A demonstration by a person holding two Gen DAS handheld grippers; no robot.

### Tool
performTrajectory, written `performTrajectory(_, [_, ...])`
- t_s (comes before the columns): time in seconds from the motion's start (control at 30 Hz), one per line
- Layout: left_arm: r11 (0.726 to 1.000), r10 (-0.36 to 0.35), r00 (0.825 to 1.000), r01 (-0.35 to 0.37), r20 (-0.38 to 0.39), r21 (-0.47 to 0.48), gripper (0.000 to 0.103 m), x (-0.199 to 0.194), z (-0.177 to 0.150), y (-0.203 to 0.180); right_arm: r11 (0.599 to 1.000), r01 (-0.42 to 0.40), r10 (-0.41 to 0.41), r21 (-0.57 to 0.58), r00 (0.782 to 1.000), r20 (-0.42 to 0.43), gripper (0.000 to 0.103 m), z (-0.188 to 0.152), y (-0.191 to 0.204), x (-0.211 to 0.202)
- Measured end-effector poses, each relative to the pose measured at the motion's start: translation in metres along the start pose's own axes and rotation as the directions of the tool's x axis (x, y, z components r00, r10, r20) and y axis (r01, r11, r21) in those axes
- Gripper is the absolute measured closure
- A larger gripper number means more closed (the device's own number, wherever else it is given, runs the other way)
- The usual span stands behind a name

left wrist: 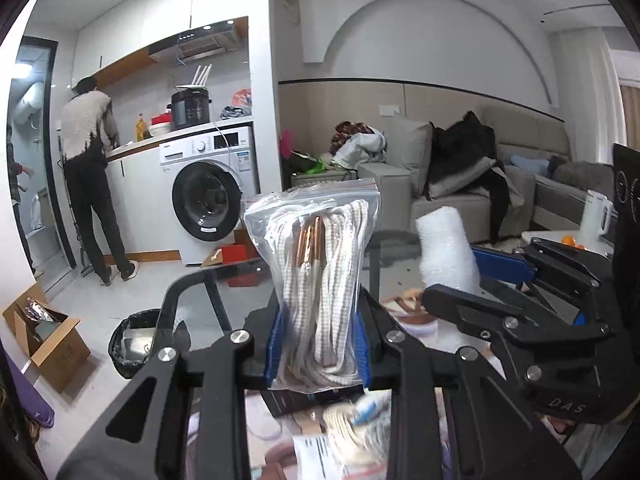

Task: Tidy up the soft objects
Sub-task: 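Lift the bagged rope with the left tool while the right tool lifts the foam, then lower both held items into the black box and open both tools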

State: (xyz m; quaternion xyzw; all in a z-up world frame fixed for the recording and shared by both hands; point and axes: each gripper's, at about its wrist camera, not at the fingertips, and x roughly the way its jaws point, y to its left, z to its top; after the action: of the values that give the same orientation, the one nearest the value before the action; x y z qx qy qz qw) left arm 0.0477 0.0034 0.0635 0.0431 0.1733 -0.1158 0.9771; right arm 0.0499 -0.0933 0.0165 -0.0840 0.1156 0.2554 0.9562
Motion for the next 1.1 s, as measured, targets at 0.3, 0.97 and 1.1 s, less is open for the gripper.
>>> performTrajectory(0.3, [0.997, 0.022, 0.997, -0.027, -0.074, -0.070, 0.075, 0.062, 0.011, 0.024, 0.999, 0.046, -0.047, 0.019, 0.999, 0.021, 0.062, 0.032, -0.022, 0.047])
performTrajectory(0.97, [0.982, -0.037, 0.951, -0.022, -0.308, -0.187, 0.075, 0.139, -0.003, 0.036, 0.991, 0.083, -0.057, 0.100, 0.968, -0.244, 0.062, 0.033, -0.064, 0.164])
performTrajectory(1.1, [0.986, -0.040, 0.922, -0.027, -0.385, -0.167, 0.075, 0.148, -0.007, 0.029, 0.988, 0.091, -0.040, 0.122, 0.931, -0.364, 0.062, 0.019, -0.071, 0.182])
